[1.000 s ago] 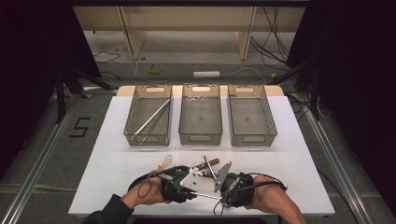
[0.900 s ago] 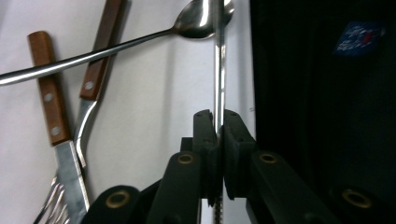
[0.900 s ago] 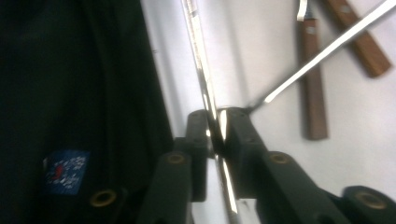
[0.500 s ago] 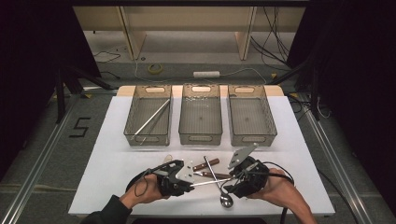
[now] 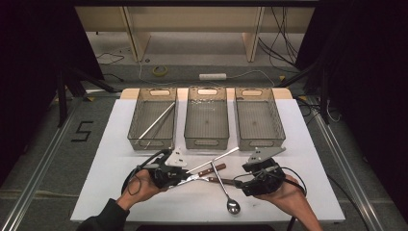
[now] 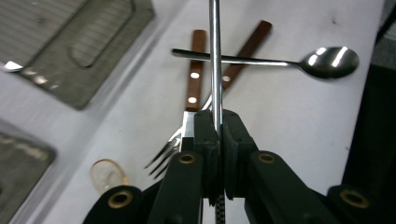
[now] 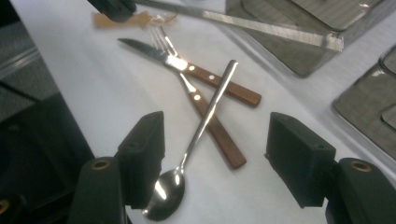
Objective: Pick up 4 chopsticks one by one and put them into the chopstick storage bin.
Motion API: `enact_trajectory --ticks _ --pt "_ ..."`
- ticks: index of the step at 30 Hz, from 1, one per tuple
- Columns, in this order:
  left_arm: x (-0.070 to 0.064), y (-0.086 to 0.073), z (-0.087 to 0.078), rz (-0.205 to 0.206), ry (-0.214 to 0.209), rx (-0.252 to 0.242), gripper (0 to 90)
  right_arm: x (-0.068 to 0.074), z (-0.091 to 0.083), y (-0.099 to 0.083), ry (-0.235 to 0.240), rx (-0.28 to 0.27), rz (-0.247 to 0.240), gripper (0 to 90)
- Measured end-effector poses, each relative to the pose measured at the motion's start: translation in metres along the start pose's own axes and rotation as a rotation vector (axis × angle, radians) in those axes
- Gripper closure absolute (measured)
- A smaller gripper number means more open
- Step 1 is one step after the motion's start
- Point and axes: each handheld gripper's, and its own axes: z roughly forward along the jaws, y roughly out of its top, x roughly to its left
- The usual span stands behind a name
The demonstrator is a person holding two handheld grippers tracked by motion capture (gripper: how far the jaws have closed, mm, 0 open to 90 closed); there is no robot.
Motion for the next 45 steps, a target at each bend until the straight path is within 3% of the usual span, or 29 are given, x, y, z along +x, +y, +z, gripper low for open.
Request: enact_trajectory --ticks 5,10,22,31,45 --pt "0.015 -0.004 -0.011 -0.066 0.055 -0.041 85.8 -0.006 0.004 -0.01 -0.027 -0.048 0.066 36.1" --pt "0.029 -0.009 -0.02 -0.121 0.098 -0.068 85.8 -0.009 0.008 -0.021 -0.046 -0.067 0.096 35.5" --pt "0.058 -0.016 -0.03 -0.205 0.19 -0.11 85.8 -0.01 0.012 -0.039 -0.02 -0.093 0.151 33.5" --pt "0.087 -0.014 -0.041 -0.273 0.268 -0.155 85.8 -0.007 0.013 -0.045 -0.025 -0.118 0.161 30.8" --pt "0.134 -0.017 -0.036 -0.37 0.345 -0.181 85.8 -0.002 0.01 -0.051 -0.008 -0.14 0.161 29.7"
